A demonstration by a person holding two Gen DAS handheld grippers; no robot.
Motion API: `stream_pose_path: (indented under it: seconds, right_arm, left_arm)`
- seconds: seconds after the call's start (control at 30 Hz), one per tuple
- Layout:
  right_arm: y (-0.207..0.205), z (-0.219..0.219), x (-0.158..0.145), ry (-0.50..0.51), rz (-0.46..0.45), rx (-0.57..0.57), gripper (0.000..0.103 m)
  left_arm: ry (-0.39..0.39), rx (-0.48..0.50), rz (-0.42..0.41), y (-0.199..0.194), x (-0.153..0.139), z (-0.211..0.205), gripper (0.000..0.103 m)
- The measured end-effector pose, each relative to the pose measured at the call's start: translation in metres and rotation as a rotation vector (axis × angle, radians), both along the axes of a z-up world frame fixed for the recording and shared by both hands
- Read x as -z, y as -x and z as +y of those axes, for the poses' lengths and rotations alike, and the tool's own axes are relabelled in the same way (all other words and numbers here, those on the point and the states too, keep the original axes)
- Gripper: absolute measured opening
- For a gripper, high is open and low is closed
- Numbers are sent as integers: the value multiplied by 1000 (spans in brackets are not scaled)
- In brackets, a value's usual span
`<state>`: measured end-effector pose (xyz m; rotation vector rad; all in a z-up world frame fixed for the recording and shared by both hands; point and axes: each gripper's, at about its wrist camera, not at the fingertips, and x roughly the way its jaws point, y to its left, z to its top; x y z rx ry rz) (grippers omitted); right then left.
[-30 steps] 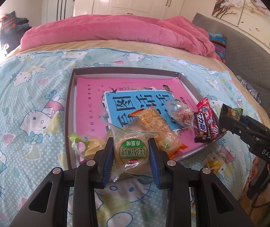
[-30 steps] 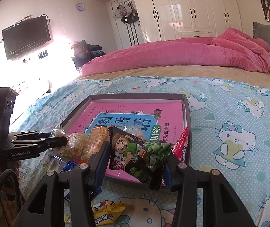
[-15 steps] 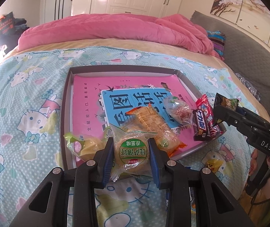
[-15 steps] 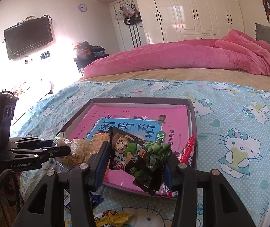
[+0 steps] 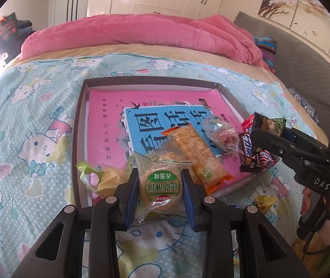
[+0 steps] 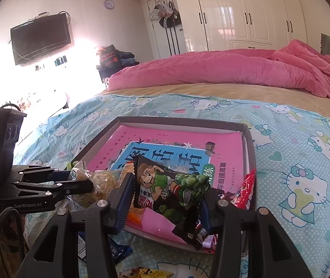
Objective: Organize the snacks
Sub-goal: 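Lower the cake into the tray with left tool while right tool lowers the cartoon bag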
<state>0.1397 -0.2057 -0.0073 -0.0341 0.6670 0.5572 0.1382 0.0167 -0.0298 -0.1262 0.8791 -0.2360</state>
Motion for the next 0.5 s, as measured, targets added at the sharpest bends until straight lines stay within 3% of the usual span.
stream_pose_path:
  seconds: [0.5]
  right_arm:
    - [4, 11, 16, 45, 28, -49, 49]
  left_arm:
    - [1, -5, 5, -2, 2, 2, 36]
